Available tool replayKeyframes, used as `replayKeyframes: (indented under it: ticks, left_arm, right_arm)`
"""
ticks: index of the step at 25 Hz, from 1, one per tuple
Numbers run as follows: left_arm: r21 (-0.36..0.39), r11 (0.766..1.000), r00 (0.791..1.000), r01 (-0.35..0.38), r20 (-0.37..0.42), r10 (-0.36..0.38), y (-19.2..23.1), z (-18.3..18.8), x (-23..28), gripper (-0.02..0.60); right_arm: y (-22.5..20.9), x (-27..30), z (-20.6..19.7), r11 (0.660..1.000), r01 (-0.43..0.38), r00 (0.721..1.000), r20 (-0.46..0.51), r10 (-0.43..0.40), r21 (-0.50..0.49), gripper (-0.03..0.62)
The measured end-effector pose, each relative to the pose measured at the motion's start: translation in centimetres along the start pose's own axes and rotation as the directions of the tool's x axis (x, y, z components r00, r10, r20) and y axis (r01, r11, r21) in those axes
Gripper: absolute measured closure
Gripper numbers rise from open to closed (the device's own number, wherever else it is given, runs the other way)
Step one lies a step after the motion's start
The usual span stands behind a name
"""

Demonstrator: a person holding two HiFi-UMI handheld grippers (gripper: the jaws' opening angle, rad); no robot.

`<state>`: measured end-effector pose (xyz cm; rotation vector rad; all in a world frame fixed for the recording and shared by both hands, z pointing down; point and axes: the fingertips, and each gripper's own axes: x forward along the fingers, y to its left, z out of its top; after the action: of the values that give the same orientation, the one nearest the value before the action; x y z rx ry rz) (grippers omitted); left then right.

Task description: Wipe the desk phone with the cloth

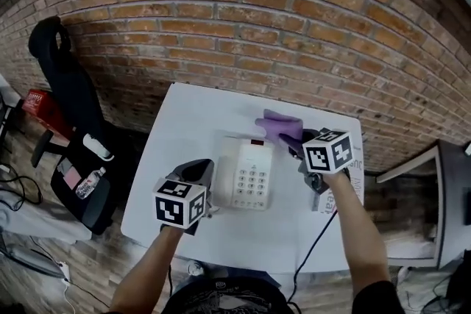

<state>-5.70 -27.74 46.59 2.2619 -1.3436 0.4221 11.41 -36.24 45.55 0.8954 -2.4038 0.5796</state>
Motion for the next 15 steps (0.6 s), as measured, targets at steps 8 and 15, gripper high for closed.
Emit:
replayKeyframes:
  ticks: [8, 15]
  left_arm:
    - [0.046, 0.997, 0.998, 0.055, 0.034, -0.057, -1.3, 1.1, -2.9, 0.577]
    - [0.079, 0.994, 0.994, 0.073, 0.077, -0.079, -1.2, 1.4, -7.2, 0.577]
  right_arm:
    - [5.1, -5.9, 0.2, 0.992, 0.115, 0.981, 0.151, -0.122, 0.05, 0.549]
    - [10.3, -9.6, -0.6, 0.976, 0.203, 0.947, 0.237, -0.215, 0.075, 0.549]
